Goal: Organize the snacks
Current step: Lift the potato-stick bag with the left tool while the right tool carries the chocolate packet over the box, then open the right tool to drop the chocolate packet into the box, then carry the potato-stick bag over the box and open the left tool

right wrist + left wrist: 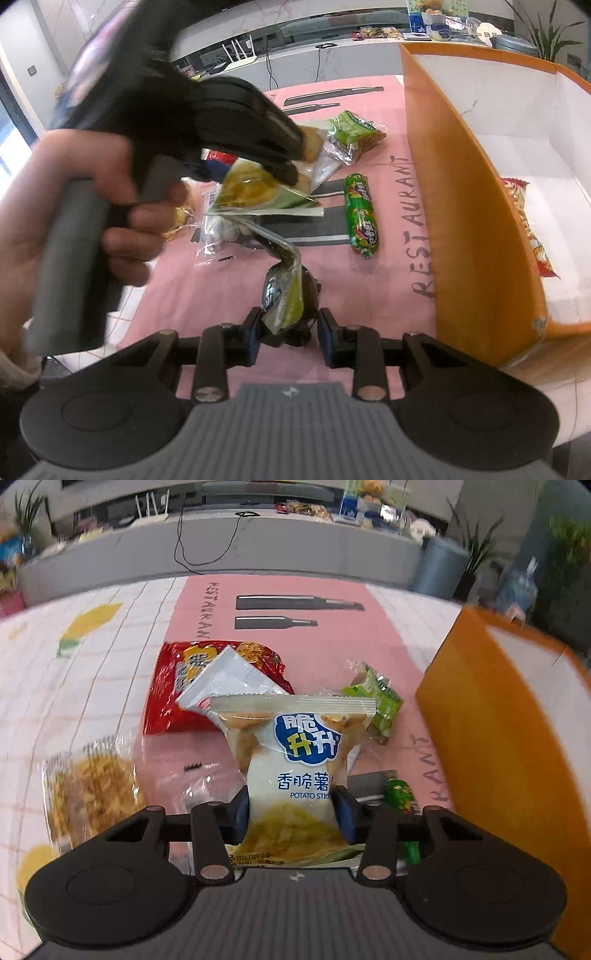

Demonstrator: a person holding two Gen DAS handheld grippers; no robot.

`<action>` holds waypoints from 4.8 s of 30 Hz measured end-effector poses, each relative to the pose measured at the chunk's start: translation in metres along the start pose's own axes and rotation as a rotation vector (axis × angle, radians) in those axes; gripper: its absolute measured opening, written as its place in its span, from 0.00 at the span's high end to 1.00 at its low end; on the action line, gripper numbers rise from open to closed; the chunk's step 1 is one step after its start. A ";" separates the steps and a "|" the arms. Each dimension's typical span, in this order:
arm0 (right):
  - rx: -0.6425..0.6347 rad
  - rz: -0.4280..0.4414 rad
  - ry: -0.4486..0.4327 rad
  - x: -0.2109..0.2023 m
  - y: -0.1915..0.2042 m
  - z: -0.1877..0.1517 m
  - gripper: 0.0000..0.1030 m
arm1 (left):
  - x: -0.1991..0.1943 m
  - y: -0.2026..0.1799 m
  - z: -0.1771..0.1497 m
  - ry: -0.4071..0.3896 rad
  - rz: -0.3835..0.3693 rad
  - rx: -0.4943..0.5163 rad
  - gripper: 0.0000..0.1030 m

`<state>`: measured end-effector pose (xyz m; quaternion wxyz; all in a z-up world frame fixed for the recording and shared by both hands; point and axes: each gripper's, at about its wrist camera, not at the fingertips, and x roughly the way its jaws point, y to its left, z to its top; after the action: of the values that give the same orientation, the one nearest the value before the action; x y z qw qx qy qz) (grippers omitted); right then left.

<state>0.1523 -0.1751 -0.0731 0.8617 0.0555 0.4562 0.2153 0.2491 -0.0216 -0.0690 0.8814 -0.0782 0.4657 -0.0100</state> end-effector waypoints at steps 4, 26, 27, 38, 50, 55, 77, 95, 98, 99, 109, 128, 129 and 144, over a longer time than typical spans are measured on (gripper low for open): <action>-0.013 -0.008 -0.006 -0.001 0.002 -0.002 0.71 | -0.032 0.015 -0.012 -0.062 -0.038 0.001 0.52; -0.077 -0.078 -0.087 0.012 0.014 -0.008 0.60 | -0.107 0.102 -0.081 -0.183 -0.218 -0.185 0.52; -0.080 -0.079 -0.097 0.014 0.014 -0.007 0.60 | -0.107 0.104 -0.081 -0.181 -0.223 -0.188 0.52; -0.200 -0.120 -0.236 0.017 0.027 -0.009 0.75 | -0.106 0.106 -0.086 -0.173 -0.214 -0.192 0.52; -0.199 -0.113 -0.298 0.002 0.032 -0.004 0.76 | -0.113 0.105 -0.087 -0.205 -0.230 -0.181 0.52; -0.148 -0.051 -0.368 -0.031 0.029 0.005 0.76 | -0.120 0.102 -0.087 -0.233 -0.233 -0.172 0.52; 0.044 -0.414 -0.301 -0.118 -0.103 0.034 0.84 | -0.142 0.042 -0.065 -0.263 -0.401 -0.107 0.52; 0.145 -0.397 -0.348 -0.126 -0.124 0.039 0.95 | -0.132 -0.020 -0.049 -0.215 -0.465 -0.040 0.52; 0.187 -0.355 -0.399 -0.141 -0.129 0.036 0.95 | -0.133 -0.041 -0.046 -0.215 -0.467 0.012 0.52; 0.212 -0.349 -0.412 -0.146 -0.134 0.035 0.95 | -0.130 -0.051 -0.044 -0.205 -0.465 0.030 0.52; 0.335 -0.385 -0.478 -0.170 -0.166 0.031 0.94 | -0.083 -0.139 -0.022 -0.061 -0.478 0.092 0.52; 0.373 -0.496 -0.471 -0.177 -0.173 0.026 0.91 | 0.026 -0.192 -0.032 0.190 -0.404 -0.038 0.52; 0.390 -0.494 -0.468 -0.177 -0.176 0.025 0.91 | 0.027 -0.194 -0.031 0.192 -0.400 -0.038 0.52; 0.397 -0.462 -0.489 -0.181 -0.176 0.023 0.91 | 0.008 -0.194 -0.021 0.166 -0.365 -0.024 0.38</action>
<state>0.1387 -0.4082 0.0271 0.9432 0.1668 0.2706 -0.0963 0.2468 -0.2164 -0.0589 0.8226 -0.1706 0.5150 -0.1705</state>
